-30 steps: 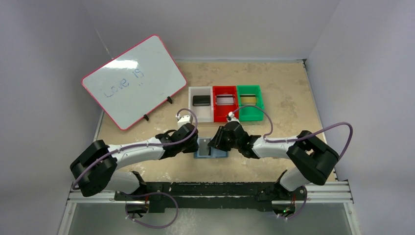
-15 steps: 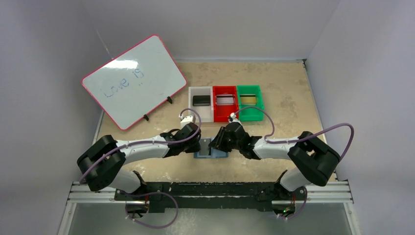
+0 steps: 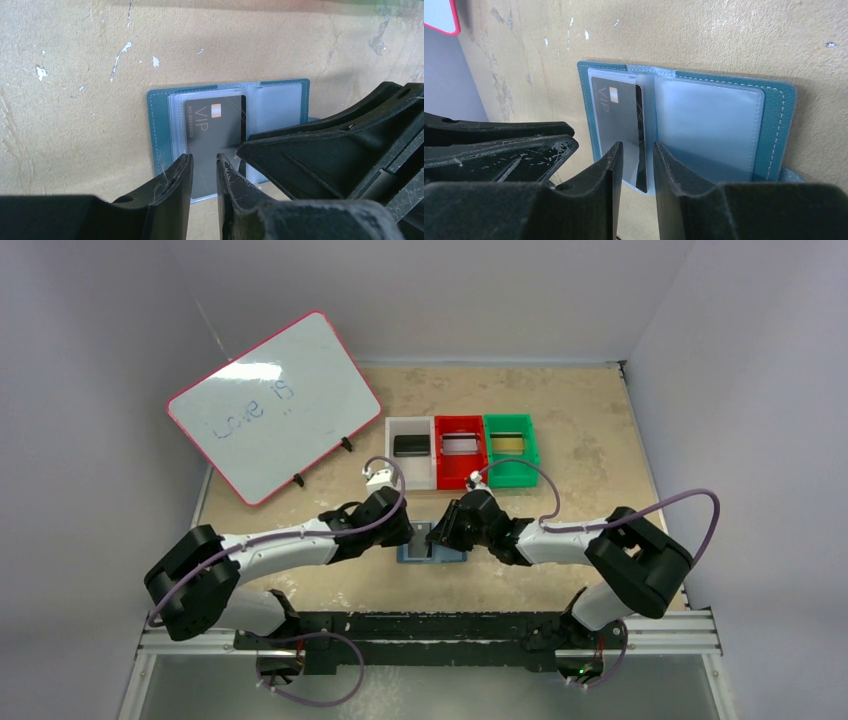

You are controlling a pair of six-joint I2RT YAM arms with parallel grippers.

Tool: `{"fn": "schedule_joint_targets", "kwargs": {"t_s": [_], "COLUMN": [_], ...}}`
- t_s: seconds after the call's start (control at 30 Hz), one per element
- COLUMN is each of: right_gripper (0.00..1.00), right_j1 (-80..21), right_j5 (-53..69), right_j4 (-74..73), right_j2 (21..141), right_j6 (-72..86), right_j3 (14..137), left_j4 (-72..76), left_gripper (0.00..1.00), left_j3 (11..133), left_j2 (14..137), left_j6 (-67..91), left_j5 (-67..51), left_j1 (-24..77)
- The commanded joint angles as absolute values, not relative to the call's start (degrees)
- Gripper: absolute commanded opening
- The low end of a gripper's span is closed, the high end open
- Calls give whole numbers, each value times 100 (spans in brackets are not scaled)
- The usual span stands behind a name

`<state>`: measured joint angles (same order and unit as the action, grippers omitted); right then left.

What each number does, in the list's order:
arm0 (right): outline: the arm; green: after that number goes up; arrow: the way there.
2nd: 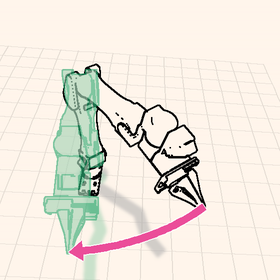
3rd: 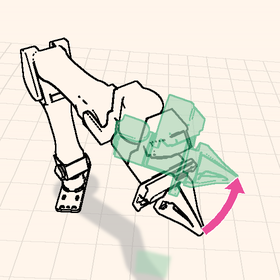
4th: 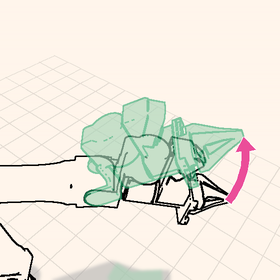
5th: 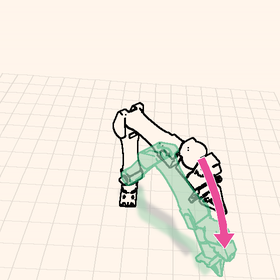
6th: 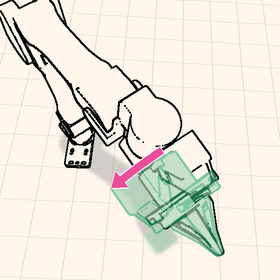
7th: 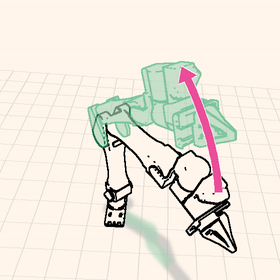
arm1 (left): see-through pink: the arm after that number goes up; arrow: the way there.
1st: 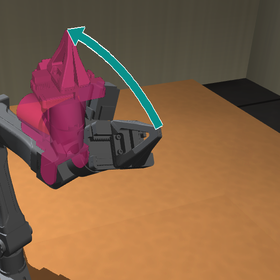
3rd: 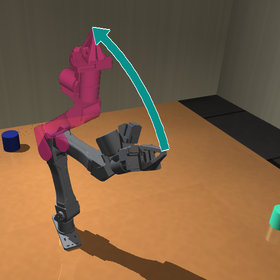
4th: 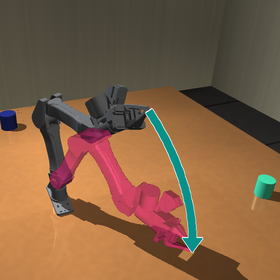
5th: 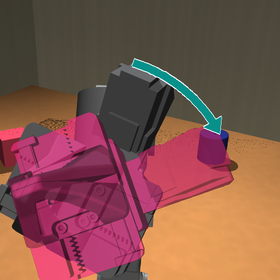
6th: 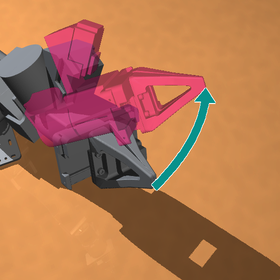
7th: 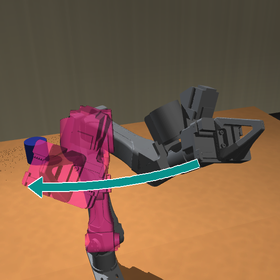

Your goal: Take the credit cards out of the card holder

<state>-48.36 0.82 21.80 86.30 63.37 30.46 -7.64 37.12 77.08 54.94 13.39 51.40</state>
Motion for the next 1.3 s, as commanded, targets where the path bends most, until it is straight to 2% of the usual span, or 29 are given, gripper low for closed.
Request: {"fn": "schedule_joint_targets", "kwargs": {"t_s": [0.0,0.47,0.57,0.83,1.27], "right_gripper": [31,33,29,5,5], "right_j1": [-4860,-4860,-4859,-4835,-4608], "right_j5": [52,253,292,293,708], "right_j4": [2358,2730,2800,3021,3781], "right_j2": [8710,8761,8767,8619,8103], "right_j6": [6398,6465,6484,6590,6526], "right_j3": [3019,2917,2882,2685,2014], "left_j4": [-482,-13,-24,-281,-606], "left_gripper": [24,17,14,8,4], "left_j3": [3783,3387,3330,3245,3182], "left_j2": [7835,8281,8280,8338,8647], "left_j6": [5535,5736,5721,5739,5807], "left_j5": [1320,1025,1011,1243,1704], "left_j1": [5133,5133,5133,5135,5138]}}
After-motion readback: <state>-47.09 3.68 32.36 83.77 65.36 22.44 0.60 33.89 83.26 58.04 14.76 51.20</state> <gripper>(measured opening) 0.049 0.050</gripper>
